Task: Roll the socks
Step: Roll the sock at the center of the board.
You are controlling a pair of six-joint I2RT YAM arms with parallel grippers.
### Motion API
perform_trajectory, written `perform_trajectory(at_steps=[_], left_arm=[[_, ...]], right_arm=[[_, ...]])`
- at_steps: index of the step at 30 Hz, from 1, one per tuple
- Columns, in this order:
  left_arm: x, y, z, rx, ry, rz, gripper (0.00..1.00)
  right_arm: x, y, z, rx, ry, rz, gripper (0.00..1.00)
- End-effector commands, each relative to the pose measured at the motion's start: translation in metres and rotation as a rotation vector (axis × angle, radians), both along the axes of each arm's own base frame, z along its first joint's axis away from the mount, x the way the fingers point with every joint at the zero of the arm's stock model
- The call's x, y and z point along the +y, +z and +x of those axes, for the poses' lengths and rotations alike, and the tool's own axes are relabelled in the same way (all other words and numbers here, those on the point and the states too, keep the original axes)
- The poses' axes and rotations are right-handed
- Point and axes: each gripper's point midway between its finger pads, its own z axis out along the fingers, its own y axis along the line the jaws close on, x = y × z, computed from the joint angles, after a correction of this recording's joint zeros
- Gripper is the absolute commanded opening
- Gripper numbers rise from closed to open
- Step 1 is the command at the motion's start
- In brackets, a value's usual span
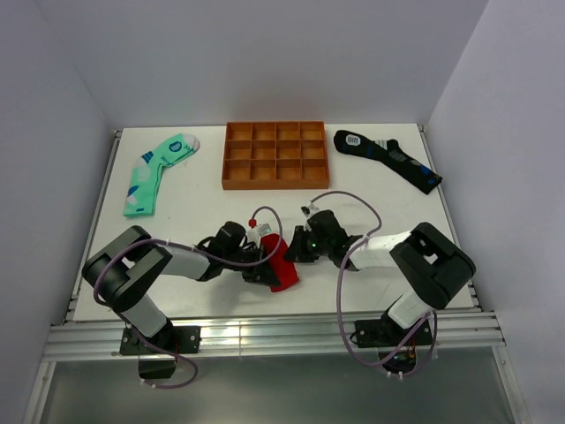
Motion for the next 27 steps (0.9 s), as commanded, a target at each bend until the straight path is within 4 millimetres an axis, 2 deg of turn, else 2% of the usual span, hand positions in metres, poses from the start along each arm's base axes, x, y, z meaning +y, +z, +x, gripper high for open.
perform_trajectory(at_steps=[1, 2, 4, 5, 6, 8, 9, 11, 12, 15, 19, 27], left_arm=[[0.027, -0.034, -0.035, 0.223, -0.006, 0.154, 0.0], [0.03, -0.036, -0.037, 0.24, -0.004, 0.168, 0.0], [0.032, -0.038, -0.038, 0.248, -0.011, 0.187, 0.0], [0.035, -0.039, -0.04, 0.261, -0.013, 0.202, 0.0], [0.038, -0.041, -0.041, 0.264, -0.018, 0.21, 0.0], [0.042, -0.042, -0.042, 0.277, -0.011, 0.223, 0.0], [0.043, -0.042, -0.041, 0.276, -0.012, 0.226, 0.0], [0.043, -0.043, -0.041, 0.29, -0.009, 0.228, 0.0], [0.042, -0.043, -0.04, 0.29, -0.011, 0.226, 0.0], [0.044, -0.045, -0.041, 0.294, -0.018, 0.248, 0.0], [0.043, -0.042, -0.039, 0.3, -0.027, 0.246, 0.0], [0.046, -0.04, -0.034, 0.336, -0.025, 0.232, 0.0]], right_arm=[[-0.009, -0.002, -0.001, -0.081, 0.003, 0.01, 0.2], [-0.012, -0.003, -0.004, -0.079, 0.004, 0.008, 0.21], [-0.009, 0.013, 0.001, -0.149, -0.009, 0.054, 0.22], [-0.012, 0.012, -0.004, -0.158, -0.006, 0.059, 0.25], [-0.01, 0.027, 0.0, -0.215, -0.01, 0.098, 0.27], [-0.016, 0.031, -0.004, -0.259, -0.013, 0.114, 0.33], [-0.014, 0.05, -0.002, -0.326, -0.012, 0.162, 0.34], [-0.017, 0.058, -0.006, -0.383, 0.003, 0.183, 0.38], [-0.013, 0.074, -0.007, -0.436, 0.018, 0.223, 0.38], [-0.01, 0.088, -0.014, -0.505, 0.068, 0.271, 0.42], [0.001, 0.098, -0.03, -0.548, 0.175, 0.329, 0.46], [0.009, 0.074, -0.055, -0.534, 0.246, 0.322, 0.49]])
